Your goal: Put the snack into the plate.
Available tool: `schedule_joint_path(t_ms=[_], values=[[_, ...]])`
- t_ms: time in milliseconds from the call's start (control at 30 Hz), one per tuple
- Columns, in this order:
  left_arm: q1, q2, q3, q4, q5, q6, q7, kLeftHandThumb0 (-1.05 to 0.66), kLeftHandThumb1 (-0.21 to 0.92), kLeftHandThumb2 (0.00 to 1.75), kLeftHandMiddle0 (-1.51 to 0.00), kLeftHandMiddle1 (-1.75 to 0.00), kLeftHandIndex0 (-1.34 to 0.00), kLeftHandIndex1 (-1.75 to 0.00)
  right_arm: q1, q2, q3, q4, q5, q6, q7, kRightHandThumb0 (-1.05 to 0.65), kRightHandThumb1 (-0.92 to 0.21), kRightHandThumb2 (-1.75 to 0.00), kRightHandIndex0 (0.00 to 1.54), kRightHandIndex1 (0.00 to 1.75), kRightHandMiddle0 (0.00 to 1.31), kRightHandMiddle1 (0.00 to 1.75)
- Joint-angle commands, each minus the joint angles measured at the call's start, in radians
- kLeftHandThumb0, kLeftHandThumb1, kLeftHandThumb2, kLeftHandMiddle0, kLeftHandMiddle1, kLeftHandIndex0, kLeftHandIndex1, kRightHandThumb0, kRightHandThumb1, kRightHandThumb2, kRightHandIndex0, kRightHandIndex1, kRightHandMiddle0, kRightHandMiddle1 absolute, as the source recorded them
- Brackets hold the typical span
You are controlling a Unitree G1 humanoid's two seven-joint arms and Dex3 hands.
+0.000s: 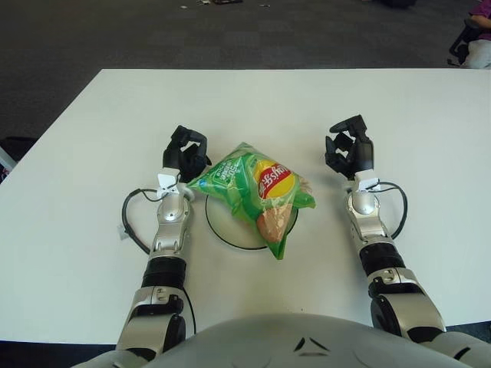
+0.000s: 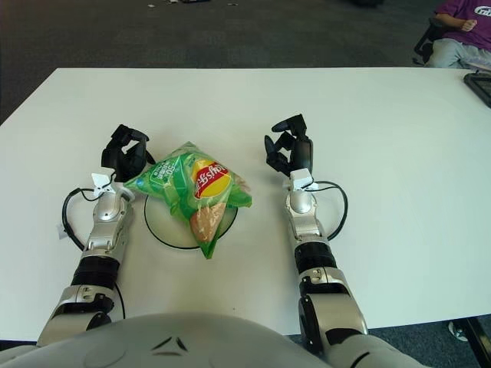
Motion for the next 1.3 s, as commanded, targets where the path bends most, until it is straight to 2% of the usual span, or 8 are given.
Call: schedule_joint_path(t_ms=[0, 200, 467, 1267], values=[[0.014, -0.001, -0.003, -0.013, 0.009, 0.014, 0.007, -0.21, 0.92, 0.35, -0.92, -1.75, -0.51, -1.75, 0.097, 0.036, -0.011, 0.043, 0.055, 0.035, 0.045, -0.37, -0.77, -0.72, 0.85, 1.75, 0.3, 1.75], [0.017, -0.002, -0.003, -0.021, 0.014, 0.025, 0.007, -0.21, 0.92, 0.35, -0.92, -1.75, -0.51, -1.75, 0.112, 0.045, -0.03, -0.032, 0.121, 0.12, 0.104, -0.37, -0.75, -0.74, 0.85, 1.75, 0.31, 1.75], [0.018, 0.0, -0.004, -0.027, 0.016, 0.036, 0.002, -0.22, 0.92, 0.35, -0.92, -1.75, -0.51, -1.75, 0.135, 0.05, -0.036, -0.111, 0.122, 0.187, 0.121, -0.37, -0.73, -0.77, 0.87, 1.75, 0.32, 1.75], [0.021, 0.002, -0.006, -0.033, 0.014, 0.048, -0.004, -0.22, 0.92, 0.34, -0.92, -1.75, -0.52, -1.75, 0.152, 0.055, -0.035, -0.144, 0.095, 0.206, 0.122, -0.38, -0.69, -0.83, 0.88, 1.75, 0.34, 1.75]])
